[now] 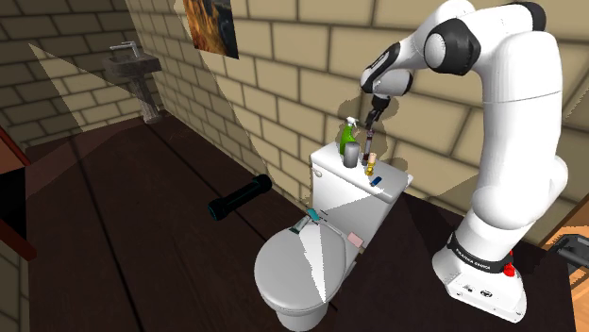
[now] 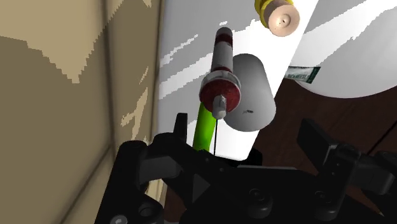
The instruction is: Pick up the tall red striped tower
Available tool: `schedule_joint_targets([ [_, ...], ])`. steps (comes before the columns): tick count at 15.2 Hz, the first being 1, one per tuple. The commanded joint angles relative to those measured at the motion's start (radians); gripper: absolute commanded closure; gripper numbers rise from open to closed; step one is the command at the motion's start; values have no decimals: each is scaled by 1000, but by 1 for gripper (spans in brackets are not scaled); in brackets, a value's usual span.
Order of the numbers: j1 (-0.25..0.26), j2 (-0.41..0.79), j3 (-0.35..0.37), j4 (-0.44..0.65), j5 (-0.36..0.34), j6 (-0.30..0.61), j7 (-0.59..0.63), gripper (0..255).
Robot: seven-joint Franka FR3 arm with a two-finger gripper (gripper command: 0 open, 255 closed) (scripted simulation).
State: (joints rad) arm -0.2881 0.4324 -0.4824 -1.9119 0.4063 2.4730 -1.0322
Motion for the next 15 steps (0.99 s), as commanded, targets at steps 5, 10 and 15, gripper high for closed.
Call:
schedule_joint_targets([
  [5, -54, 93, 37, 51, 61, 37, -55, 0],
  [10, -68, 124, 56, 50, 85, 69, -74, 0],
  [15, -69, 127, 56, 53, 85, 68, -74, 255],
])
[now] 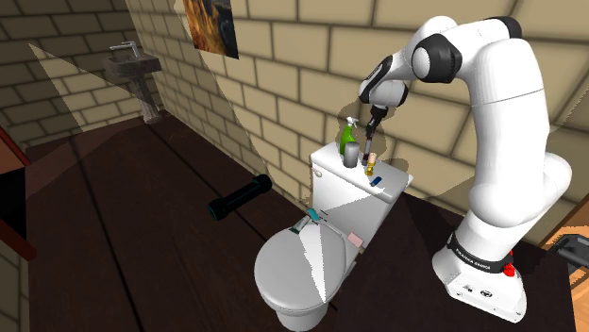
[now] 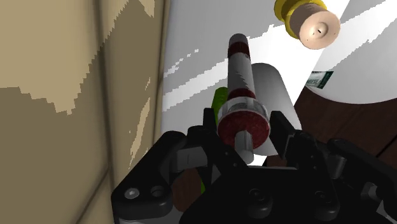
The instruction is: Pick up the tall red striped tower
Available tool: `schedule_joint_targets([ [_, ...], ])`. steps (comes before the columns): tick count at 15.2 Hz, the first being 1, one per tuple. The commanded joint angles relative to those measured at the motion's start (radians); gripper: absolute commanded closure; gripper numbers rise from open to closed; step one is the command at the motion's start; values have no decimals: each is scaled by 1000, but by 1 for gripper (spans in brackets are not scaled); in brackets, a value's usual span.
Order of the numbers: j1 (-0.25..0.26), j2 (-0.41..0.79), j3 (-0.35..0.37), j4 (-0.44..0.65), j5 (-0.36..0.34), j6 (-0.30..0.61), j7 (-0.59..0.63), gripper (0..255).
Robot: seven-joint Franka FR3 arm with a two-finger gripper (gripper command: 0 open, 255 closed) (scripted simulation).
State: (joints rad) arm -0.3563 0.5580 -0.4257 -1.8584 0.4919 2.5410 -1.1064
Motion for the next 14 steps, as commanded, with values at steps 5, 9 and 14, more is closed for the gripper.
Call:
schedule_joint_targets([
  [5, 1, -1, -1, -3, -1, 1, 0, 255],
  [9, 16, -37, -22, -2, -28, -35, 21, 255],
  [14, 32, -79, -46, 5, -62, -80, 47, 255],
])
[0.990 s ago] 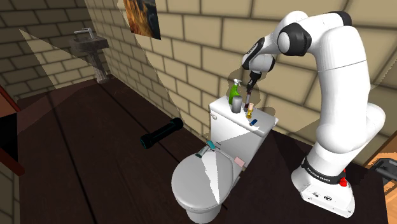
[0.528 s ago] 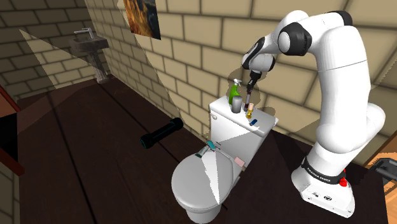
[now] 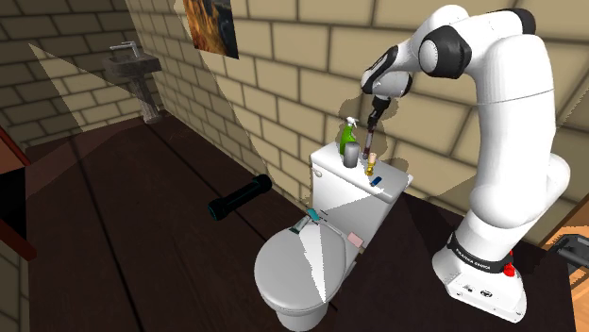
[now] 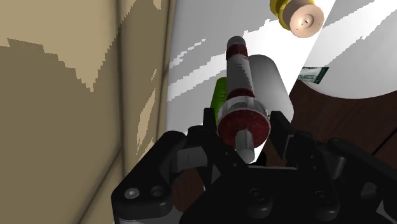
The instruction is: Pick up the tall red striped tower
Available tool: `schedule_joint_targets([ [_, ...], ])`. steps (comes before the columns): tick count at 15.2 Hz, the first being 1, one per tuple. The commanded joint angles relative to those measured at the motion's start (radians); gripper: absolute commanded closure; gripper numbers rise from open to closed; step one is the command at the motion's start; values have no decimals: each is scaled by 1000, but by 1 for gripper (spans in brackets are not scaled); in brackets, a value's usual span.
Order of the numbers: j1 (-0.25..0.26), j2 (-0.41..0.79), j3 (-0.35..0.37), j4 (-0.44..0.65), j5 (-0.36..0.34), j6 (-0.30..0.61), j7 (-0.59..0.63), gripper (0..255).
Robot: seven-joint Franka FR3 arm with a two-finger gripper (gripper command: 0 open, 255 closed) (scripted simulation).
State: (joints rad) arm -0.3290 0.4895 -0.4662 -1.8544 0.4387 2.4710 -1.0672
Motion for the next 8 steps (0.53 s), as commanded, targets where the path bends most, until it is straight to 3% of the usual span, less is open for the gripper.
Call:
schedule_joint_targets([
  [1, 8, -18, -10, 3, -15, -20, 12, 255],
  [8, 23, -58, -31, 17, -49, -69, 38, 255],
])
